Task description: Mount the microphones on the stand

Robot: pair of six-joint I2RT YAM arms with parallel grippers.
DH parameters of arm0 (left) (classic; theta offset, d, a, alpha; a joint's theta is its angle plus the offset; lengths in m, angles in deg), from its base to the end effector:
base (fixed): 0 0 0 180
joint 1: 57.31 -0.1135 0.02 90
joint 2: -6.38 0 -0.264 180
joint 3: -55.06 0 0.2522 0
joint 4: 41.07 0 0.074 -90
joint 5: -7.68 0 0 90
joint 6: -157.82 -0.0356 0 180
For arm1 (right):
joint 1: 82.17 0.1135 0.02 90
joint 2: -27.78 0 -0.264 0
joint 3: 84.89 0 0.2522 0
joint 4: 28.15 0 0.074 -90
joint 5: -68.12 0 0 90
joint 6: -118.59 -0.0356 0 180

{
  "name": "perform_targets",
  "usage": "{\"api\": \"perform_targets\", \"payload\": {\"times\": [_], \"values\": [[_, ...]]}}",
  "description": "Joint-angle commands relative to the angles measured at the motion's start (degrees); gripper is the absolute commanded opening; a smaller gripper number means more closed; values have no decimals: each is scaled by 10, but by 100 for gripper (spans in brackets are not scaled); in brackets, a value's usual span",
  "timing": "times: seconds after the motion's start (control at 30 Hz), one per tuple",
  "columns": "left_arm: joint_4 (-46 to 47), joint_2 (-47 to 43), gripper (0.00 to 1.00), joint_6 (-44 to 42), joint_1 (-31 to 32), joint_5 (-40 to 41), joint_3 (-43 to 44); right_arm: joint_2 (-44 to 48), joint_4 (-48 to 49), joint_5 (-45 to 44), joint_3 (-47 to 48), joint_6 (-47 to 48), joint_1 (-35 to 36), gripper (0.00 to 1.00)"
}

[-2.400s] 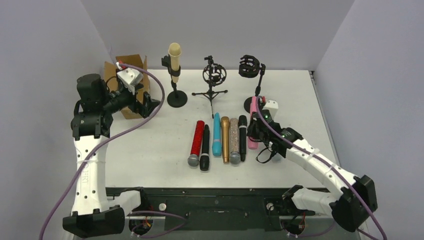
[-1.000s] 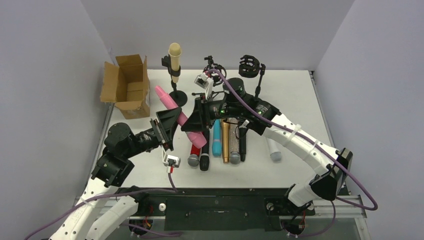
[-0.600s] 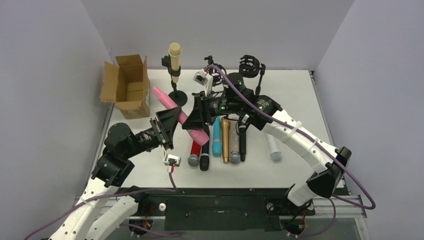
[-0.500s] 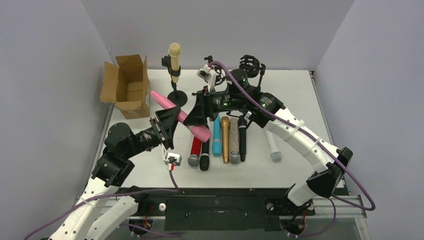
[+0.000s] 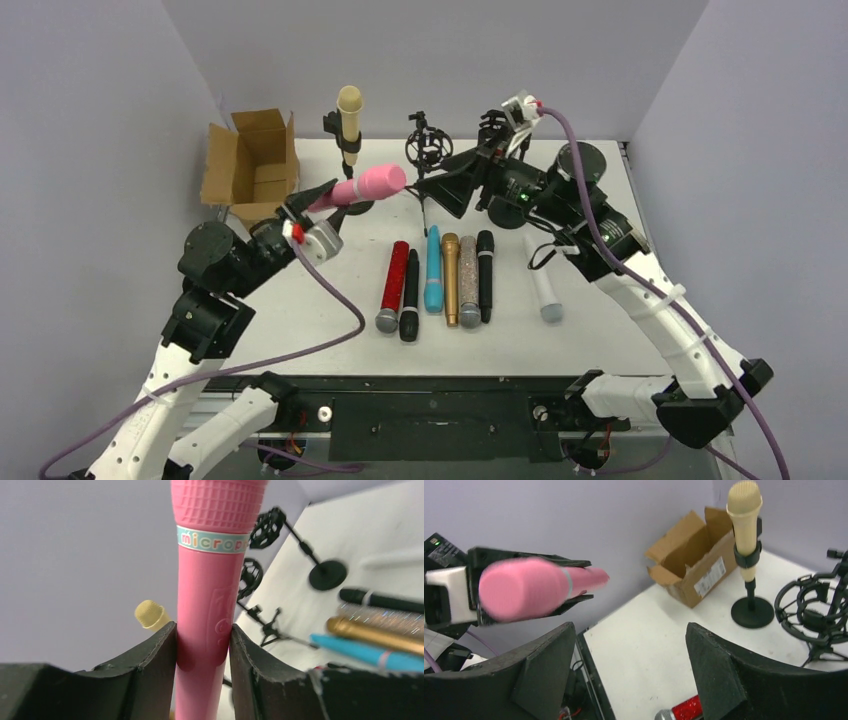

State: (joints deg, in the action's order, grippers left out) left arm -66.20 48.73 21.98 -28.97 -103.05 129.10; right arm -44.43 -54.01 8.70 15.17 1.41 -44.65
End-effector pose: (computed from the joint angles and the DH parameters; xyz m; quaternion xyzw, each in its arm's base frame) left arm 0.1226 -0.0804 0.4361 0.5019 0.4412 -0.0066 0.7439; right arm 0.2007 0.1769 0.4863 -0.2493 0.6503 0.5260 0.4881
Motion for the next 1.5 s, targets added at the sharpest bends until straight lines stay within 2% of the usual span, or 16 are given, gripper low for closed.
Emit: {"api": "perform_targets", "payload": {"times": [0.0,0.03,0.17,0.43,0.7,0.77,0.83,0.9,0.93,0.97,1.0,1.03,1.1,1.13,1.3,1.47], "values": [[-19,37,6,346,-6,18,85,47,146,-15,-49,23,-1,77],[-18,44,6,397,-6,-2,88,51,156,0,-61,24,0,77],[2,61,6,483,-7,-55,84,74,250,49,-100,6,9,78],[34,83,7,503,-7,-111,84,15,244,67,-49,31,75,78],[33,83,7,487,-7,-140,84,-62,286,75,1,-23,97,79],[31,81,7,482,-6,-146,84,-76,287,75,13,-35,98,72],[28,82,7,475,-6,-149,85,-88,279,77,29,-44,98,60],[28,81,7,471,-6,-148,83,-95,269,81,38,-44,98,39],[26,82,8,468,-6,-147,83,-96,266,81,39,-42,98,33],[25,81,10,465,-6,-146,82,-96,259,79,39,-36,97,19],[21,80,29,463,-6,-143,82,-94,254,74,39,-32,96,10],[18,80,59,464,-6,-135,82,-91,240,65,41,-20,92,0],[8,80,97,468,-6,-118,84,-87,219,54,46,-3,81,0],[-2,83,100,470,-6,-110,87,-86,206,50,48,3,74,0],[-68,108,96,481,-25,-57,114,-85,164,-1,80,57,7,0],[-116,139,96,514,-118,-94,129,-110,83,-91,146,173,-27,0]]}}
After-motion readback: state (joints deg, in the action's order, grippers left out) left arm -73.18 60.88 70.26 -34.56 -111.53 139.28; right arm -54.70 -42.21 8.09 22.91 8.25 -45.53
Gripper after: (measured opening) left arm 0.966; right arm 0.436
